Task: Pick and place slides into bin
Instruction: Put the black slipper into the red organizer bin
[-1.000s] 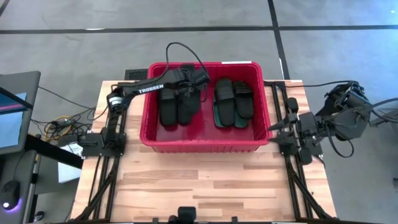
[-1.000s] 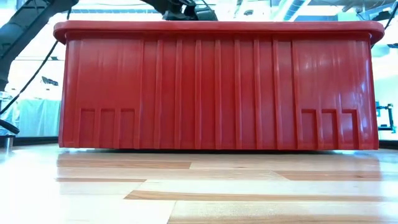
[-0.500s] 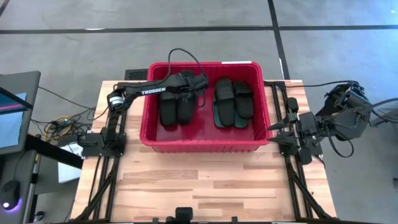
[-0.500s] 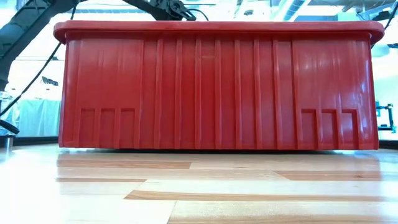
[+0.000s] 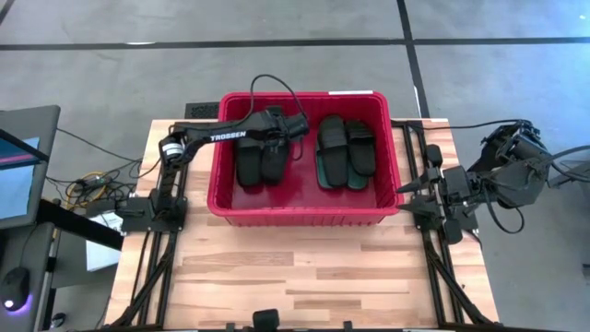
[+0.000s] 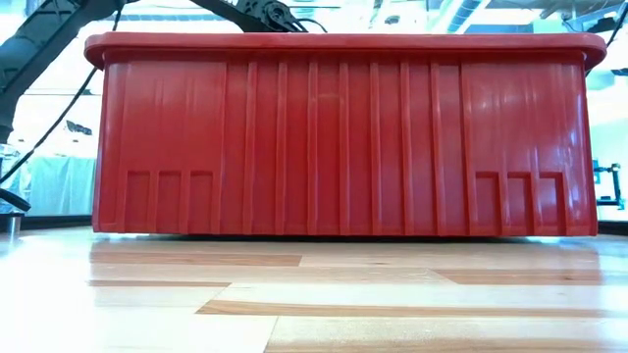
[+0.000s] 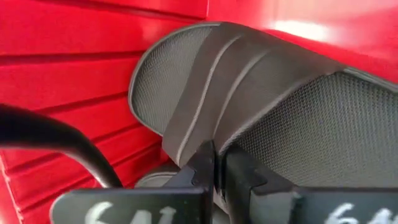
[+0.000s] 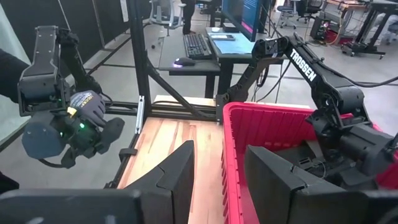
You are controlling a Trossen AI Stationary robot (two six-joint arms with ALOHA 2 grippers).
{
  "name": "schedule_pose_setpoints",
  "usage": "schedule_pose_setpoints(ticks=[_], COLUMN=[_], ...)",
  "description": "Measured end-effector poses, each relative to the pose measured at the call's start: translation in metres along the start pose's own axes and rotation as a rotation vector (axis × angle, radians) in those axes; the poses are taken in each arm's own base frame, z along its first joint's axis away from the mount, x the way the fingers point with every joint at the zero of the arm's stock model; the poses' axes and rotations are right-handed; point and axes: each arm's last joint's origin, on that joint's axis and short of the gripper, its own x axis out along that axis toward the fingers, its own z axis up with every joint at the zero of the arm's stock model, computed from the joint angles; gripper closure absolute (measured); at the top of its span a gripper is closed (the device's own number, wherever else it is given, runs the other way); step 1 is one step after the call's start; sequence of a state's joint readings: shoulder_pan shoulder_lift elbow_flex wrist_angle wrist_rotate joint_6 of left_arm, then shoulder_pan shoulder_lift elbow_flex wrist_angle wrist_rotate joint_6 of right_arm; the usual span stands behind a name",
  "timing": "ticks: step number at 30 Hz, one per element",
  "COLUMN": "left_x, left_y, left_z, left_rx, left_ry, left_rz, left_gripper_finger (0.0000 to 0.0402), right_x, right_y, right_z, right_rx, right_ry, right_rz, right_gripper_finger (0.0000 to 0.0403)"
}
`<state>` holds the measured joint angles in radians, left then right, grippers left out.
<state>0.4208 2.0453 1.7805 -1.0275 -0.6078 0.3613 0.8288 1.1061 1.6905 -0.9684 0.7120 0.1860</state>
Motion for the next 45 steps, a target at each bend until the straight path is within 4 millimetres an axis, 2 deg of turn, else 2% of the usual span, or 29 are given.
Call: schedule_pose_setpoints(ticks=[17, 28, 45], left_x=[-0.008, -0.023, -0.022], left_y=[-0.011, 0.004, 0.006], left_z=[0.002, 0.003, 0.0], left_rx=[-0.095, -0.161, 0.066], left_ry=[0.008, 0.003, 0.024], left_rz=[0.003, -0.006, -0.021], left_gripper_finger=[0.0401, 0.0401, 0.0401], right_x=[0.0, 0.0, 0.0], right_y=[-0.001, -0.001, -0.001], right_z=[-0.004, -0.006, -0.006], right_rx=[0.006, 0.003, 0.005], right_ry=[0.038, 0.055, 0.055], right_rz=[-0.005, -0.008, -0.008], right_gripper_finger=[0.0275, 0.0275, 0.0275])
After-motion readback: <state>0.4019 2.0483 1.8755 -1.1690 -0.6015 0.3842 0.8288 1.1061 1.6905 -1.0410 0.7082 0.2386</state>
